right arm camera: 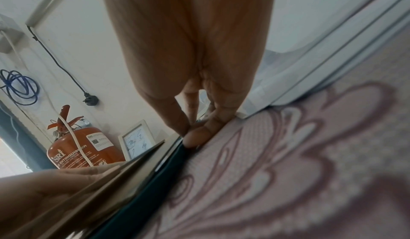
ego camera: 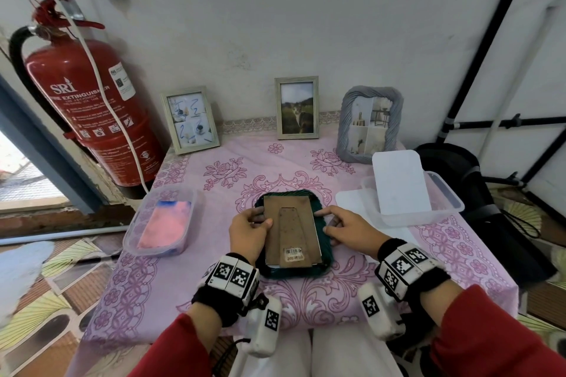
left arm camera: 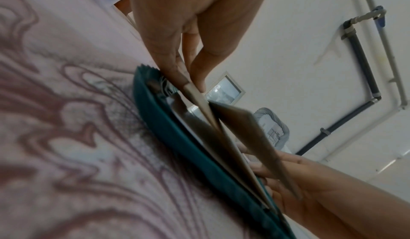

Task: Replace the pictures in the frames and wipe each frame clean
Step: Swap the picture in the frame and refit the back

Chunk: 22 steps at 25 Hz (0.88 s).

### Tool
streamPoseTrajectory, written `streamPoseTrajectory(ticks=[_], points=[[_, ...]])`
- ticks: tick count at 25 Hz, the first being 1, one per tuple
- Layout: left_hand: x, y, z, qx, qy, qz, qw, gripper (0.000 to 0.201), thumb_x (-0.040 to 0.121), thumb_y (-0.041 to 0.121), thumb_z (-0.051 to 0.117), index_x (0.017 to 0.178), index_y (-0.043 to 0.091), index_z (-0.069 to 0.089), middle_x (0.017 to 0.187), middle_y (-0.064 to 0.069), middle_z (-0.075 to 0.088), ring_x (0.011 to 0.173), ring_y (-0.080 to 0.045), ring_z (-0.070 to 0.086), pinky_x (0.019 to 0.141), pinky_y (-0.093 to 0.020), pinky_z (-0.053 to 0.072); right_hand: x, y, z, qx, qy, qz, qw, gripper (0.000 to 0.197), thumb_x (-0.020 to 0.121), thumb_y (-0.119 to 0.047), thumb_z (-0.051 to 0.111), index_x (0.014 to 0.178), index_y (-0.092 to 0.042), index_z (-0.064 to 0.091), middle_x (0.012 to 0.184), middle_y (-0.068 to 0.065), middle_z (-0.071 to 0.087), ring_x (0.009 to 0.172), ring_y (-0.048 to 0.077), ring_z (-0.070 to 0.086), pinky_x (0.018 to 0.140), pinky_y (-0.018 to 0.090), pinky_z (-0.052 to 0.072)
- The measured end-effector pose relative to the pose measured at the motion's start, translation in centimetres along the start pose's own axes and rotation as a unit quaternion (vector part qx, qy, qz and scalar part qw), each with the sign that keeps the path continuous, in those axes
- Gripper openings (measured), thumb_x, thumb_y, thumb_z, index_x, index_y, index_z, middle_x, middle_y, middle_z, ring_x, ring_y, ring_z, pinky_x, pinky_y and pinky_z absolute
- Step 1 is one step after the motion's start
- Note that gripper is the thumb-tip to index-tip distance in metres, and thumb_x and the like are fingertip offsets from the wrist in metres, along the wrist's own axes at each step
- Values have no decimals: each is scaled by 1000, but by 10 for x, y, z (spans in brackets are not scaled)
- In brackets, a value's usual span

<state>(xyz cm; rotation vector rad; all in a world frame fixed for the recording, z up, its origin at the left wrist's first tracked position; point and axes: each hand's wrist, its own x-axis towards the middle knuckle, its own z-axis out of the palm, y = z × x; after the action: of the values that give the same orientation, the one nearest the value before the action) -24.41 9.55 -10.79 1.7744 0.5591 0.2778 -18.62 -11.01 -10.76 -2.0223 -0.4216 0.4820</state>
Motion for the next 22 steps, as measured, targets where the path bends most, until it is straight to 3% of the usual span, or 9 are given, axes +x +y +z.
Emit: streamPoseTrajectory(ticks=[2, 4, 7, 14, 18, 22], points=[[-1, 2, 0, 46, -2, 30, 998, 34, 84, 3, 63, 118, 1, 61, 96, -9, 63, 86, -19, 58, 88, -32, 50, 0, -1, 0, -1, 1, 1, 1000, 31, 89, 0, 52, 115, -16, 57, 70, 0, 48, 57, 10, 56, 69, 25, 50], [0, 1, -2, 124, -2, 49, 991, 34, 83, 11, 65, 117, 7, 63, 106, -12, 56, 100, -25, 57, 96, -38, 47, -1, -2, -1, -3, -1, 1, 1000, 31, 90, 0, 52, 116, -16, 57, 70, 0, 48, 57, 10, 56, 68, 24, 50], [1, -2, -6, 185, -10, 39, 982, 33, 81, 16, 67, 114, 14, 63, 113, -12, 47, 111, -31, 50, 102, -42, 42, -1, -3, -1, -6, -1, 2, 1000, 32, 90, 0, 52, 118, -15, 56, 71, 1, 48, 59, 11, 57, 70, 25, 50], [2, -13, -14, 196, -16, 13, 980, 27, 81, 14, 65, 107, 14, 66, 113, -14, 48, 110, -32, 51, 102, -41, 41, -3, -9, 1, -18, 0, -3, 1000, 32, 89, -17, 60, 120, -16, 54, 73, 1, 46, 62, 11, 53, 70, 26, 51], [1, -16, -14, 172, -40, 23, 984, 29, 80, 16, 69, 108, 13, 67, 112, -15, 53, 111, -32, 52, 101, -42, 43, -5, -8, 0, -86, 2, -26, 996, 44, 84, -24, 67, 125, -18, 52, 78, -5, 46, 70, 4, 45, 69, 20, 40], [1, -18, -16, 158, -58, 34, 985, 31, 78, 17, 73, 108, 12, 67, 106, -11, 51, 107, -30, 56, 100, -42, 45, -5, -9, 0, -116, -1, -36, 993, 47, 84, -25, 67, 128, -18, 51, 86, 2, 50, 75, 7, 46, 71, 21, 38]])
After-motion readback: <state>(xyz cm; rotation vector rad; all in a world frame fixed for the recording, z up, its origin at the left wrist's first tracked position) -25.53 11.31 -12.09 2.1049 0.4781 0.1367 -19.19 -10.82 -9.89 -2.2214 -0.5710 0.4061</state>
